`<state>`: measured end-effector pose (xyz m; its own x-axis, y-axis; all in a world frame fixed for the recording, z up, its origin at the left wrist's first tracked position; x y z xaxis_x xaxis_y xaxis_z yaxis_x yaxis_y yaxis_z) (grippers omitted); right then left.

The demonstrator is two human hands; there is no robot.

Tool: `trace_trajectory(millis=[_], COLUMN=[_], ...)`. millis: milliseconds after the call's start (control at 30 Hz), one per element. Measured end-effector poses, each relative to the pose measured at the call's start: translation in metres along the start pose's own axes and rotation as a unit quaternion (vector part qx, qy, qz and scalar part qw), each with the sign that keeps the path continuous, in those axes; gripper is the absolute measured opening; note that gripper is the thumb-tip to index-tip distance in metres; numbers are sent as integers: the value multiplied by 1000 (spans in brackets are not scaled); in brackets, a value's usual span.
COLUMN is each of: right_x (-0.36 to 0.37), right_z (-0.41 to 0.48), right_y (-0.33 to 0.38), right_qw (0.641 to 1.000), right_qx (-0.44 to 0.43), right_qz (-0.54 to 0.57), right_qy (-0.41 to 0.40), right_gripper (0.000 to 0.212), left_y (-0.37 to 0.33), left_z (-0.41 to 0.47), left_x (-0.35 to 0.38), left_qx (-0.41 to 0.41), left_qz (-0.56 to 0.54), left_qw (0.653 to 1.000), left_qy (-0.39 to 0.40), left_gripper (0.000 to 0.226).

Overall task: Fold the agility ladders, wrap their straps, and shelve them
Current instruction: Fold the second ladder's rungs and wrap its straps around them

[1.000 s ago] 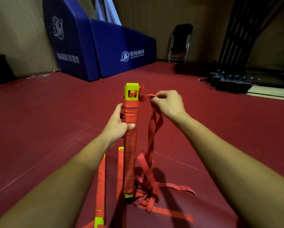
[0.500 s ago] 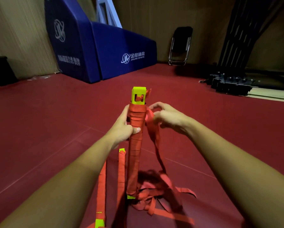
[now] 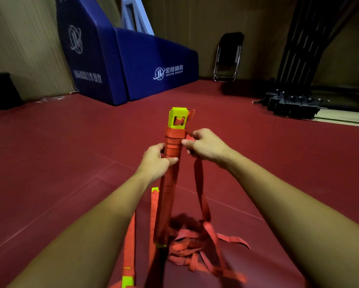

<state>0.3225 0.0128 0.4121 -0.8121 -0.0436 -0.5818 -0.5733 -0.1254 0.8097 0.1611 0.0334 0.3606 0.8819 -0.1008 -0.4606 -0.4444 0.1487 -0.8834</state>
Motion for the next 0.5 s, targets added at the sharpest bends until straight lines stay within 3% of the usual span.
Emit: trace_trajectory(millis=[133, 233, 300, 400, 500], right_x=[3, 6, 3, -3, -8], right_z=[-3, -7, -7, -7, -2], right_y=[7, 10, 13, 19, 19], right_qw=[994, 982, 982, 987, 989], right_qx=[3, 11, -7, -36, -69], right_qz=[-76, -97, -71, -34, -7], right_qy=[-82, -162, -177, -155, -134], right_gripper=[52, 61, 52, 51, 51], left_y=[-19, -26, -27, -18, -3], left_z=[-7, -14, -15, -13, -14], left_x=[0, 3, 5, 12, 21], left_qx=[69, 65, 72, 46, -3], left_qz=[155, 231, 206, 91, 24], left_qw=[984, 967, 974, 993, 990], left_qy=[-48, -81, -62, 64, 138], left_gripper=[37, 45, 49, 63, 54])
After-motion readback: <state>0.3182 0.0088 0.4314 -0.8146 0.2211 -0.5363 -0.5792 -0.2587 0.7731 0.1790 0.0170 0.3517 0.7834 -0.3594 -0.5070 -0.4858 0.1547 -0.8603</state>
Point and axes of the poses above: each hand's wrist, its own z-axis towards the middle knuckle, its own x-axis out of the palm, y = z × x, the point moved 6 cm from there along z, towards the middle knuckle, and after that the axes turned 3 degrees about y, right-handed, at the moved point
